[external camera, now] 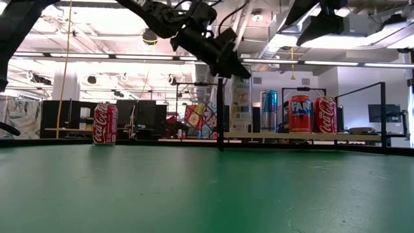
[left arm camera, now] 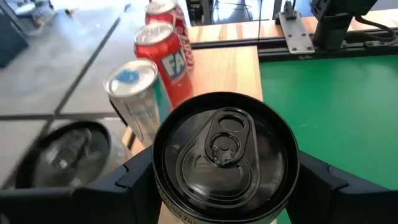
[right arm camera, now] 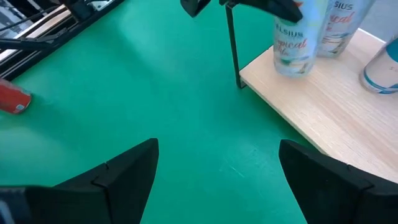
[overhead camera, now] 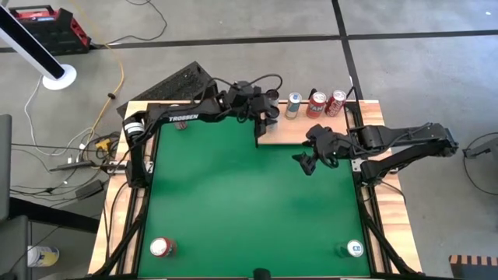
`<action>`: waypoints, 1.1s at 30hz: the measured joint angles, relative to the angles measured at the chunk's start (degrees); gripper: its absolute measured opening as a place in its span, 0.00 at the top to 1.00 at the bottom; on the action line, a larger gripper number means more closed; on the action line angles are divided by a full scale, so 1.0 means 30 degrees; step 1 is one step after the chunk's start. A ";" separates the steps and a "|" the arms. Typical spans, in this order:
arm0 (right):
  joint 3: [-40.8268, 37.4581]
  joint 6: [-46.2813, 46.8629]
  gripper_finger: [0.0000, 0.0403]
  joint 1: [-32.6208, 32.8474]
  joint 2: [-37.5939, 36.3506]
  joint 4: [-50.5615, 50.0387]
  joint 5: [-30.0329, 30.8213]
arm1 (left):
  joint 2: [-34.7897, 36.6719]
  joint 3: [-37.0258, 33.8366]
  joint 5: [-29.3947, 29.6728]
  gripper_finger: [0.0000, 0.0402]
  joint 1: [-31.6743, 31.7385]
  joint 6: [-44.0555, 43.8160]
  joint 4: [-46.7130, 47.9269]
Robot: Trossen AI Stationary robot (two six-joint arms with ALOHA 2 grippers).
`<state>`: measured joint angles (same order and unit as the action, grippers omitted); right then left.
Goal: Place canned beverage on shelf
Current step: Put the white yellow soda can on the shelf aligned with the other white yellow soda can
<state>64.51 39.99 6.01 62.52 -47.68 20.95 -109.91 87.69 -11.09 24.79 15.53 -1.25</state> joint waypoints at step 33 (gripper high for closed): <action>0.0004 0.0020 0.12 0.0109 0.0000 0.0057 -0.0462 | -0.0852 0.0093 -0.0700 0.42 0.0272 -0.1251 0.0437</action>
<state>64.52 40.05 6.33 62.52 -47.51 19.56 -112.46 87.96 -13.19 25.61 11.78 0.06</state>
